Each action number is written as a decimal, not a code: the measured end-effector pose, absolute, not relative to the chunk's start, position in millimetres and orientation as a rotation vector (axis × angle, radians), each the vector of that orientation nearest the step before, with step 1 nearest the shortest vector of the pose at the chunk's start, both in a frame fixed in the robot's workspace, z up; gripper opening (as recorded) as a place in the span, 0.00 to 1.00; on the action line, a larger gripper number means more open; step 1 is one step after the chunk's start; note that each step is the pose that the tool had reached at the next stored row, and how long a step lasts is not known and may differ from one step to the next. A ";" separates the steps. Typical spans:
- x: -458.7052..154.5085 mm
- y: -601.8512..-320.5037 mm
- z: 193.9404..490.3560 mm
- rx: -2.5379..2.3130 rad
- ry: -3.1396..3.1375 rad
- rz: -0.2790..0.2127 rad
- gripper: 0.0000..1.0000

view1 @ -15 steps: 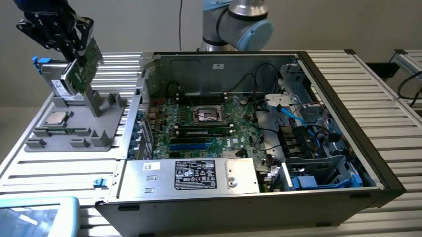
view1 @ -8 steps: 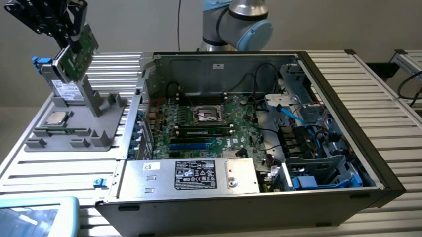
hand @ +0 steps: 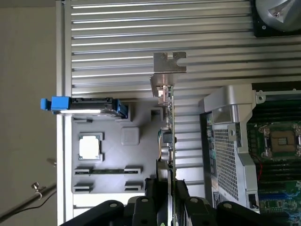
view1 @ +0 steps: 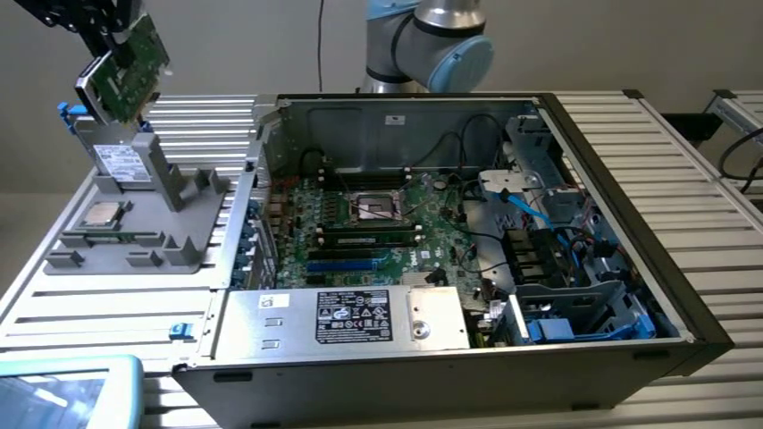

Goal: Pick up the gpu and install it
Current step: 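Pick up the gpu and move the gpu toward the slot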

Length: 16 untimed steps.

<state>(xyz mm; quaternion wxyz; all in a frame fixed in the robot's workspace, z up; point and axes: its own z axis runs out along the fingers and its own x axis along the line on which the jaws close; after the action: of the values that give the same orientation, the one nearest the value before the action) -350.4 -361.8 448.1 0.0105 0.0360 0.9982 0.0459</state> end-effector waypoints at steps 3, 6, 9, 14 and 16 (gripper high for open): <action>-350.4 -361.8 448.1 0.112 3.115 0.143 0.27; -350.4 -361.7 449.3 0.057 3.118 0.144 0.27; -350.4 -361.7 450.2 -0.030 3.121 0.145 0.27; -350.4 -361.8 450.6 -0.171 3.121 0.146 0.27; -350.4 -361.8 450.6 -0.227 3.119 0.146 0.27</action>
<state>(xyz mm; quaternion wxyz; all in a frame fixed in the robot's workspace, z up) -350.4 -361.8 450.6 0.0055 -0.0726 0.9963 0.0467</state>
